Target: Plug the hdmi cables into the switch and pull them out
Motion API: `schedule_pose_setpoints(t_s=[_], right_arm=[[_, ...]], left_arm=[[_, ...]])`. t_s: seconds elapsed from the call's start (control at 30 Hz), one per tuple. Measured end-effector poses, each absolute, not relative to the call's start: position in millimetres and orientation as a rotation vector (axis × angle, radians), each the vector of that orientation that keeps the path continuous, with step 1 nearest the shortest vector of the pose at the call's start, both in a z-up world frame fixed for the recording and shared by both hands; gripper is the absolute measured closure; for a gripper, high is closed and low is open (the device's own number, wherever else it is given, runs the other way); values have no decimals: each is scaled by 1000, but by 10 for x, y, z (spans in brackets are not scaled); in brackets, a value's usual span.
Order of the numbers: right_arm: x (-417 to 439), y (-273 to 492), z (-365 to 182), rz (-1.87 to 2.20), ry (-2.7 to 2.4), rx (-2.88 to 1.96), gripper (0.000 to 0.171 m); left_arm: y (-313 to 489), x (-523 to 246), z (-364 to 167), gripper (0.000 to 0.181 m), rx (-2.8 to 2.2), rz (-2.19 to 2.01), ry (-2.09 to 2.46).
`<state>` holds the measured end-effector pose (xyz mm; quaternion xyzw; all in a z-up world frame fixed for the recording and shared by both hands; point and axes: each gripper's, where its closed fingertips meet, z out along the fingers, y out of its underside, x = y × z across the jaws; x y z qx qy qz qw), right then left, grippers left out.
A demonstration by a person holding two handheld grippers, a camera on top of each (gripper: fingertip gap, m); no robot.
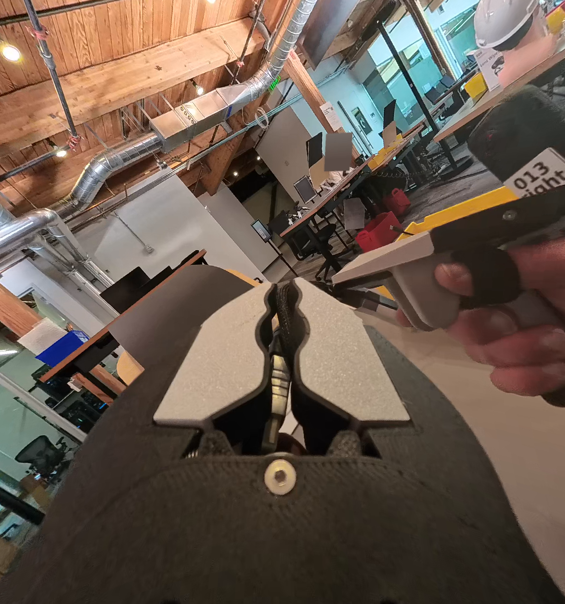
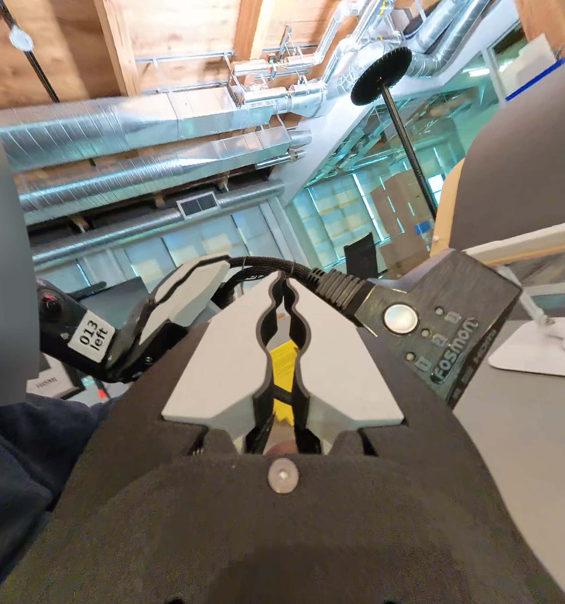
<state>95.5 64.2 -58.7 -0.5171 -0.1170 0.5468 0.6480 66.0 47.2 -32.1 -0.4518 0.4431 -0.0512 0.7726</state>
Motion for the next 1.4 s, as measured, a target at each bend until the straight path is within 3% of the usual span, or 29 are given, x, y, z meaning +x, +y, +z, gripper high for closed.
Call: schedule_pose_setpoints(t_s=[0.37, 0.6, 0.8, 1.23, 1.33, 1.4], right_arm=[[942, 683, -656, 1625, -80, -1143, 171], [950, 648, -663, 1405, -228, -1182, 171], [938, 683, -738, 1584, -124, -1196, 171], [894, 647, -796, 1486, -251, -1223, 171], [841, 627, -906, 1270, -371, -1279, 146], [883, 582, -878, 1049, -455, -1247, 145]], left_arm=[[481, 642, -331, 176, -964, -79, 953], [469, 654, -332, 176, -959, -95, 961], [464, 655, -344, 176, -964, -95, 962], [480, 643, -361, 176, -984, -124, 954], [512, 604, -311, 176, -982, -108, 934], [542, 574, -276, 176, -994, -117, 927]])
